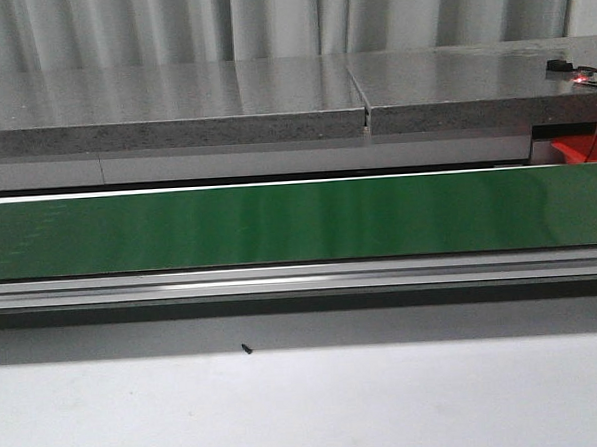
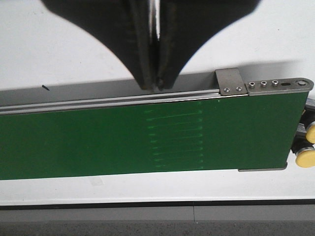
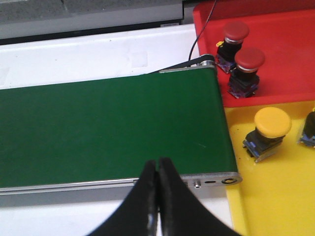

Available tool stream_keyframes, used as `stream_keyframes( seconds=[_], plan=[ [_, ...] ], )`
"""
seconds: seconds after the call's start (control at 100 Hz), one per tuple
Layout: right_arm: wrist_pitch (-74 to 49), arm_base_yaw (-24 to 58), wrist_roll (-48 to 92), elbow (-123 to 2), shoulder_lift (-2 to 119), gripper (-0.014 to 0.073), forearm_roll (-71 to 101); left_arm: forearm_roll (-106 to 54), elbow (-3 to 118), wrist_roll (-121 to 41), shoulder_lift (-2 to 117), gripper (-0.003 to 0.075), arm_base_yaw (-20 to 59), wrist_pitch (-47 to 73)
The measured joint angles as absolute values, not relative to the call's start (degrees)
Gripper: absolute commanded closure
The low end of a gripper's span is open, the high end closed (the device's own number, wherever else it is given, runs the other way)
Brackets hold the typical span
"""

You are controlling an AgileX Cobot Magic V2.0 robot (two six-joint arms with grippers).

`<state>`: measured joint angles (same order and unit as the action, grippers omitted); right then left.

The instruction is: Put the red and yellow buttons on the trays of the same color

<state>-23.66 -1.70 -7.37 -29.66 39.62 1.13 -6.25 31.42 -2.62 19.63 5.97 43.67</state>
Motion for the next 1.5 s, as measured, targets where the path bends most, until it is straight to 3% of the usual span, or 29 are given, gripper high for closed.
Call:
stream_keyframes(
  seconds=[0.45, 1.5],
  plan=[
    [-25.3, -1.7, -8.0, -25.9, 27.5, 0.0661, 0.0, -6.3, 31.4, -2.6, 19.6, 0.0739, 6.0, 43.7],
    [-24.7, -1.7, -8.1, -25.9, 27.2, 0.0661, 0.0, -1.7, 31.4, 1.9, 21.8, 0.0739, 6.0, 42.0]
  ],
)
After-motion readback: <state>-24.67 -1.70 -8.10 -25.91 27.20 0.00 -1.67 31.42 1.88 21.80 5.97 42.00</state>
